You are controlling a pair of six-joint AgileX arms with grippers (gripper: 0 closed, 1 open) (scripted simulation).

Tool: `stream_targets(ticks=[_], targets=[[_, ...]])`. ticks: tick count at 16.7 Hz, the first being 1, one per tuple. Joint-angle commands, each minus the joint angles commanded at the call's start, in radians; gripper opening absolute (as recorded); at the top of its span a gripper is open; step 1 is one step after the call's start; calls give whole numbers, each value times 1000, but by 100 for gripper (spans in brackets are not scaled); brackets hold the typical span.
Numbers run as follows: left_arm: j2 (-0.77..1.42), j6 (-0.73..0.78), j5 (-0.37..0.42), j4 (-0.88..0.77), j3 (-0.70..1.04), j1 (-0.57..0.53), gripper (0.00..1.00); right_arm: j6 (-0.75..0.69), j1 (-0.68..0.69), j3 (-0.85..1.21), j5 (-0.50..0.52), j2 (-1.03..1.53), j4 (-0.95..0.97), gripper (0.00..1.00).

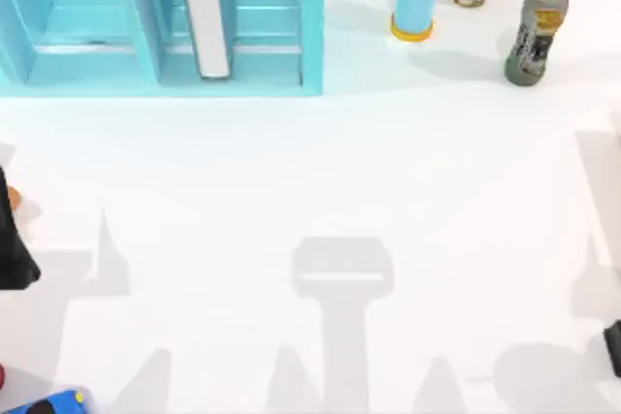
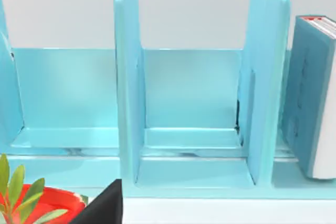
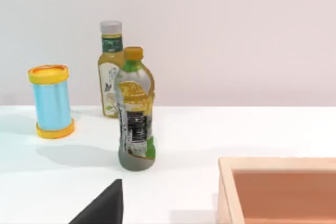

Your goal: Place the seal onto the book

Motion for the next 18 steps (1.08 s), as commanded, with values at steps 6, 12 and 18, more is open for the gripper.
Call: stream_targets(ticks=[6,12,18], targets=[[491,3,-82,311,175,-97,100,0,0,0,0,0,0,100],[1063,7,-177,678,381,-212,100,0,0,0,0,0,0,100],[1584,11,-264,1012,569,-316,100,0,0,0,0,0,0,100]])
